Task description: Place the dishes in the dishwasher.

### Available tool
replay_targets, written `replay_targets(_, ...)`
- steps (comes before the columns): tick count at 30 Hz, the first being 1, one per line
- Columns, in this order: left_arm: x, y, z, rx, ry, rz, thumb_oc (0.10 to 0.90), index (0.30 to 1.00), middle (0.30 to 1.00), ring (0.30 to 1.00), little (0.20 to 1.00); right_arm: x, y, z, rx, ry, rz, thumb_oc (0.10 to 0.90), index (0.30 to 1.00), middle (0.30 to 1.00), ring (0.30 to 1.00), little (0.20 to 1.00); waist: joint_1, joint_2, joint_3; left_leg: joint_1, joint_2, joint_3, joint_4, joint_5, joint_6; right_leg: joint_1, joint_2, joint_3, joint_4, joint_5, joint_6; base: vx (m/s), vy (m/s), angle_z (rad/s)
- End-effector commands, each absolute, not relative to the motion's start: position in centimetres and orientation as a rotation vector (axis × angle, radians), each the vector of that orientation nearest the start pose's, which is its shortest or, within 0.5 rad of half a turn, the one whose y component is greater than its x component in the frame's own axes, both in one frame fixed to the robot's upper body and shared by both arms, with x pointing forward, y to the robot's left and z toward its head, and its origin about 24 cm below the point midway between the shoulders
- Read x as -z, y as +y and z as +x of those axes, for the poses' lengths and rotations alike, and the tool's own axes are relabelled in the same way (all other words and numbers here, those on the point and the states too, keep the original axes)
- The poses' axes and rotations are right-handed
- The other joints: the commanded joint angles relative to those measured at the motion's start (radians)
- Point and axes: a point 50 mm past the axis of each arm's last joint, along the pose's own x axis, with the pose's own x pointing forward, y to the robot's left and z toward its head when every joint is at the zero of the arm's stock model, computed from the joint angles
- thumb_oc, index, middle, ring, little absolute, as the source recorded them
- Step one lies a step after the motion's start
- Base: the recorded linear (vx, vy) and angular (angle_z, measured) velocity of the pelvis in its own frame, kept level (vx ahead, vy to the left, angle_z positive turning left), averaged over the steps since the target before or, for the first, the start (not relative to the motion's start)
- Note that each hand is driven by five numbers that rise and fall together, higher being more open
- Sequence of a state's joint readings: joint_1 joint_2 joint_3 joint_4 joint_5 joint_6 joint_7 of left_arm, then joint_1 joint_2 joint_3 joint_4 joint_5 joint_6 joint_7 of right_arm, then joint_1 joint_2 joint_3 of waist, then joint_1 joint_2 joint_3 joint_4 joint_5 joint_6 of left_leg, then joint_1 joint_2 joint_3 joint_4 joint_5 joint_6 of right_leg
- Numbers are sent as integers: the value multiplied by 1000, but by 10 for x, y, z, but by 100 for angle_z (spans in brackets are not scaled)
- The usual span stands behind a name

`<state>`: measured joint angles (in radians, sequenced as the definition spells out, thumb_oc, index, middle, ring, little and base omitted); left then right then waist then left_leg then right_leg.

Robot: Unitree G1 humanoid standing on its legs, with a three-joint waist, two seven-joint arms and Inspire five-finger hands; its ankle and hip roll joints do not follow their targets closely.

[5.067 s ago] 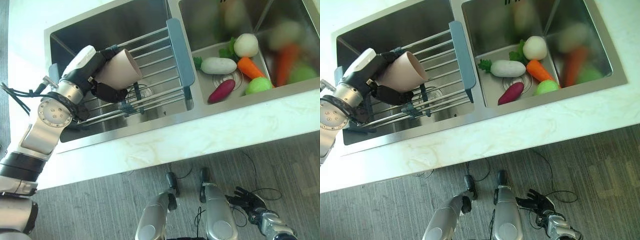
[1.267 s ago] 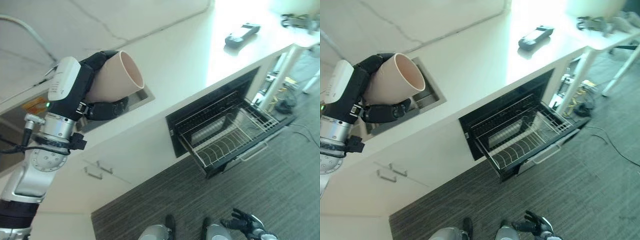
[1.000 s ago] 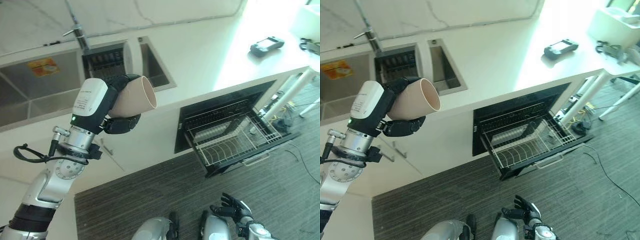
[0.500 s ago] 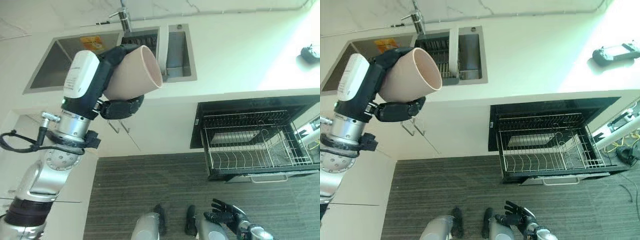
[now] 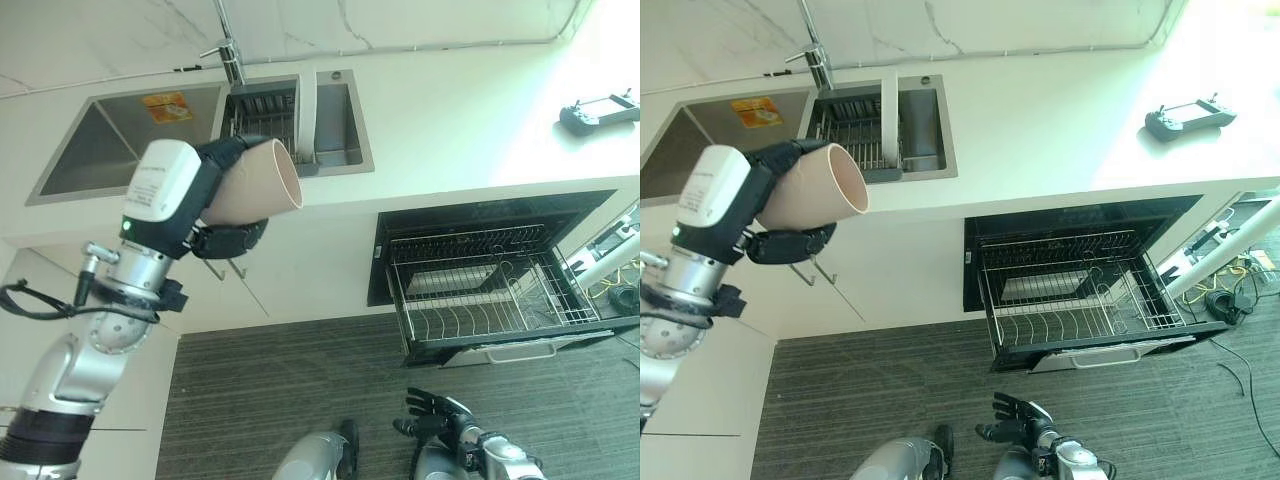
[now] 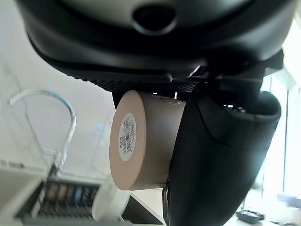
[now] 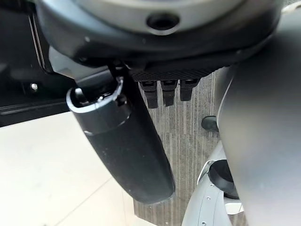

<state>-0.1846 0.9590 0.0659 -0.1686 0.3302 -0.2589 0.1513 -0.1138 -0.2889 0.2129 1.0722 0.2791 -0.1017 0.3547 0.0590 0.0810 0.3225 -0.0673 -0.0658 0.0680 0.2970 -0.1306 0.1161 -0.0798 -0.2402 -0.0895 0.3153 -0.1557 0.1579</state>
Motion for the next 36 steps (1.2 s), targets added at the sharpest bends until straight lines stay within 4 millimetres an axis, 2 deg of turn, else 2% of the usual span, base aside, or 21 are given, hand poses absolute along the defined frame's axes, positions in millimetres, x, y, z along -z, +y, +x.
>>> replay_targets(1, -282, 247, 242, -220, -959, 1165, 400, 300, 300, 300, 300, 129, -205, 165, -363, 917, 53, 800, 900, 900, 900, 900, 2, -7, -36, 47, 66, 50, 3, -87, -71, 40, 42, -87, -15, 8, -17, -6, -411, 6)
replay_targets(4, -278, 251, 235, -234, -955, 1143, 400, 300, 300, 300, 300, 131, -213, 163, -360, 950, 37, 800, 900, 900, 900, 900, 23, -17, -53, 30, 122, 51, 3, -65, -115, 27, 64, -116, -15, -21, -37, -31, -328, 3)
replay_targets(8, -278, 253, 229, -238, -974, 1118, 400, 300, 300, 300, 300, 130, -226, 159, -325, 960, 58, 800, 900, 900, 900, 900, 31, 0, -83, -20, 194, 43, 3, -21, -178, 33, 74, -178, -15, -50, -60, -26, -163, -1)
replay_targets(9, -180, 188, 276, 92, -753, 965, 400, 300, 300, 300, 300, 126, -230, 161, -193, 896, 180, 800, 900, 900, 900, 900, -100, 9, 4, 16, 70, -38, 3, -55, -66, -183, 173, -119, 332, 136, -52, -38, 34, 12)
replay_targets(10, -181, 188, 276, 101, -760, 960, 400, 300, 300, 300, 300, 126, -229, 163, -190, 888, 178, 800, 900, 900, 900, 900, -101, 9, 1, 16, 68, -32, 3, -56, -61, -190, 172, -121, 350, 134, -53, 14, 112, 43)
replay_targets(11, -180, 189, 274, 101, -762, 963, 400, 300, 300, 300, 300, 124, -224, 168, -209, 870, 157, 800, 900, 900, 900, 900, -87, 10, -9, 12, 76, 5, 3, -48, -70, -121, 162, -176, 319, 54, -76, 158, 97, 41)
replay_targets(12, -181, 186, 271, 117, -773, 968, 400, 300, 300, 300, 300, 122, -221, 173, -223, 856, 137, 800, 900, 900, 900, 900, -75, 4, -15, 16, 78, 28, 3, -61, -76, -72, 159, -206, 300, 14, -71, 164, 70, -12)
replay_targets(15, -180, 185, 269, 119, -769, 988, 400, 300, 300, 300, 300, 120, -217, 178, -295, 844, 26, 800, 900, 900, 900, 900, -52, -7, -14, 41, 99, 73, 3, -68, -63, -36, 96, -232, 315, -5, -61, 155, -30, -115)
replay_targets(17, -183, 184, 269, 103, -782, 1002, 400, 300, 300, 300, 300, 117, -213, 182, -327, 815, -34, 800, 900, 900, 900, 900, -46, -13, -13, 45, 127, 80, 3, -56, -86, 11, 83, -216, 177, -30, -69, 27, -304, -60)
replay_targets(19, -193, 181, 273, 65, -818, 1013, 400, 300, 300, 300, 300, 109, -209, 195, -347, 759, -54, 800, 900, 900, 900, 900, -42, -24, 3, 29, 156, 92, 3, -25, -101, 34, 28, -183, 28, 33, -67, -135, -485, -23)
replay_targets(20, -201, 179, 276, 40, -849, 1021, 400, 300, 300, 300, 300, 101, -207, 206, -355, 717, -61, 800, 900, 900, 900, 900, -39, -34, 18, 21, 163, 95, 3, -22, -108, 32, -28, -150, -13, 82, -48, -139, -597, -6)
replay_targets(23, -217, 179, 286, -19, -875, 1039, 400, 300, 300, 300, 300, 83, -199, 232, -381, 643, -66, 800, 900, 900, 900, 900, -39, -40, 63, -32, 206, 23, 74, -41, -136, -9, -125, -9, -4, 147, -17, -128, -875, 11)
replay_targets(24, -218, 186, 291, -50, -856, 1044, 400, 300, 300, 300, 300, 82, -194, 235, -414, 652, -58, 800, 900, 900, 900, 900, -48, -38, 74, -28, 253, -27, 60, -19, -156, -40, -112, 67, 81, 108, -13, -21, -1353, 40)
replay_targets(27, -213, 196, 289, -41, -836, 1040, 400, 300, 300, 300, 300, 85, -192, 228, -456, 677, -80, 800, 900, 900, 900, 900, -54, -50, 58, -6, 342, -57, 3, 49, -195, -34, -52, 80, 121, 18, -3, 97, -886, 47)
replay_targets(28, -207, 202, 283, -45, -798, 1024, 400, 300, 300, 300, 300, 89, -197, 222, -445, 715, -86, 800, 900, 900, 900, 900, -58, -31, 44, -36, 424, -70, 3, 109, -228, -20, -12, 19, 126, -17, -20, 104, -1031, 32)
replay_targets(29, -207, 201, 279, -41, -797, 1017, 400, 300, 300, 300, 300, 90, -202, 217, -425, 732, -87, 800, 900, 900, 900, 900, -70, -16, 40, -54, 450, -23, 3, 148, -232, -3, 3, -33, 129, -46, -51, 106, -959, 78)
replay_targets(30, -207, 199, 280, -34, -801, 1014, 400, 300, 300, 300, 300, 92, -206, 213, -416, 742, -91, 800, 900, 900, 900, 900, -90, -16, 30, -44, 455, 49, 3, 130, -231, 24, 10, -79, 115, -63, -63, 56, -666, 105)
replay_targets(31, -209, 196, 281, -31, -812, 1012, 400, 300, 300, 300, 300, 94, -210, 208, -413, 749, -93, 800, 900, 900, 900, 900, -106, -13, 24, -32, 441, 106, 3, 115, -226, 52, 21, -118, 87, -69, -79, 68, -602, 137)
replay_targets(33, -220, 190, 285, -32, -844, 1018, 400, 300, 300, 300, 300, 98, -211, 202, -413, 762, -89, 800, 900, 900, 900, 900, -117, -10, 9, -3, 334, 168, 3, 77, -214, 112, 50, -180, -15, -43, -94, 26, -600, 110)
replay_targets(35, -221, 189, 285, -32, -850, 1019, 400, 300, 300, 300, 300, 100, -210, 201, -407, 769, -80, 800, 900, 900, 900, 900, -113, -12, 7, -2, 292, 173, 3, 69, -210, 112, 49, -188, -15, -45, -93, -8, -326, 57)
replay_targets(36, -224, 188, 286, -27, -856, 1022, 400, 300, 300, 300, 300, 103, -207, 199, -393, 784, -67, 800, 900, 900, 900, 900, -106, -8, 0, -1, 229, 169, 3, 46, -194, 107, 63, -190, -15, -49, -93, -1, -273, 41)
